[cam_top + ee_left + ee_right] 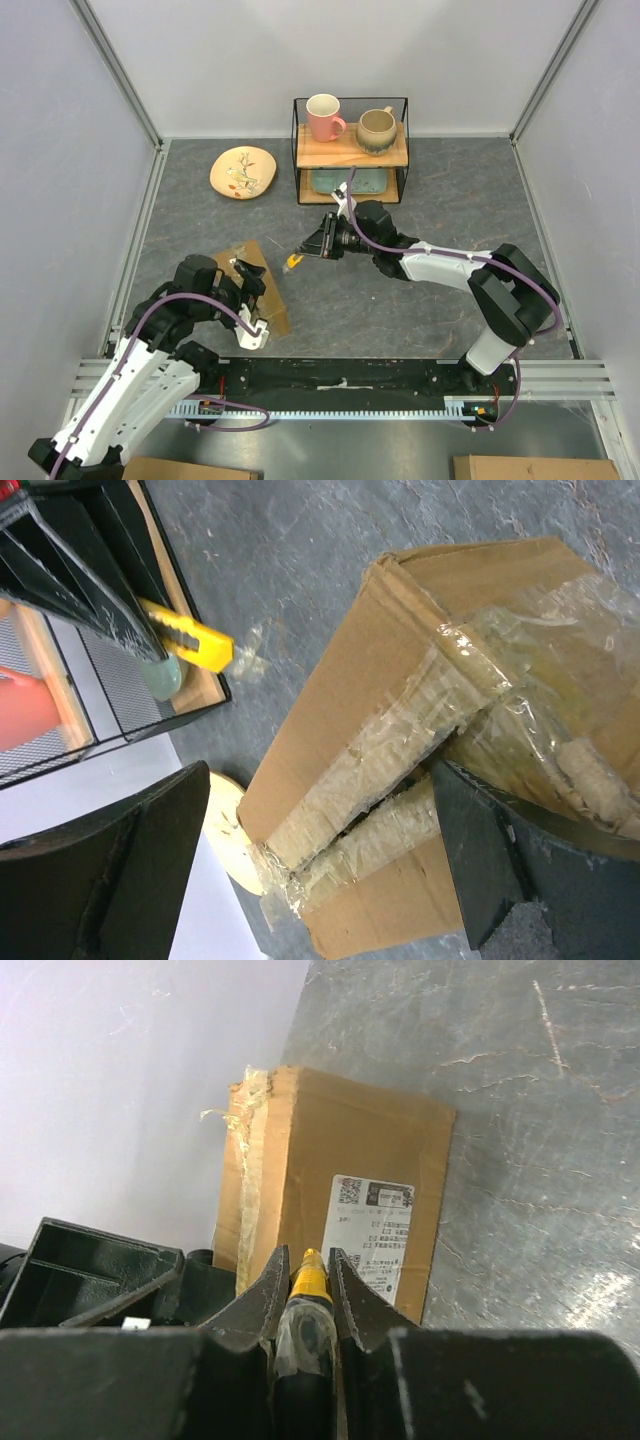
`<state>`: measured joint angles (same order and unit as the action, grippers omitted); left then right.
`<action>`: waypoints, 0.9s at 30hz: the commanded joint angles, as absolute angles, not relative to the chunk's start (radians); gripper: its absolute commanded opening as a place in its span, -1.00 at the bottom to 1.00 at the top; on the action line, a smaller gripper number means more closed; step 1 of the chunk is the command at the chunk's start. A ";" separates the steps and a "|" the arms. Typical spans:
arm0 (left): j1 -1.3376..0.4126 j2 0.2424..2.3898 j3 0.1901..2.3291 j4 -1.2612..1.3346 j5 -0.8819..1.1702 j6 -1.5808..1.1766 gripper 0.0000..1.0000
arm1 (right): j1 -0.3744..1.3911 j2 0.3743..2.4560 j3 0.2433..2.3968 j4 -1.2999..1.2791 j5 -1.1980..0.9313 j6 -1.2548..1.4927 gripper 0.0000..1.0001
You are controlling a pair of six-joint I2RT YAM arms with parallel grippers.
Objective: Unpack the express box
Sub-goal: Cut the express box at the center of the board.
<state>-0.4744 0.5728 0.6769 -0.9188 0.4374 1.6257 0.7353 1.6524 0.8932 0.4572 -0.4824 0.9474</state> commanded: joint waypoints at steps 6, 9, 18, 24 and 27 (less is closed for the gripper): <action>-0.472 0.546 0.595 -0.901 0.587 1.638 0.99 | 0.801 1.743 1.011 0.558 -0.440 1.008 -0.99; -0.472 0.543 0.594 -0.877 0.626 1.625 0.93 | 0.822 1.778 1.038 0.555 -0.439 1.009 -1.00; -0.476 0.575 0.618 -0.836 0.653 1.580 0.61 | 0.862 1.847 1.077 0.563 -0.433 1.019 -1.00; -0.485 0.575 0.612 -0.822 0.663 1.534 0.55 | 0.865 1.855 1.062 0.558 -0.423 1.012 -1.00; -0.492 0.545 0.588 -0.822 0.666 1.542 0.54 | 0.867 1.856 1.048 0.507 -0.382 0.954 -0.99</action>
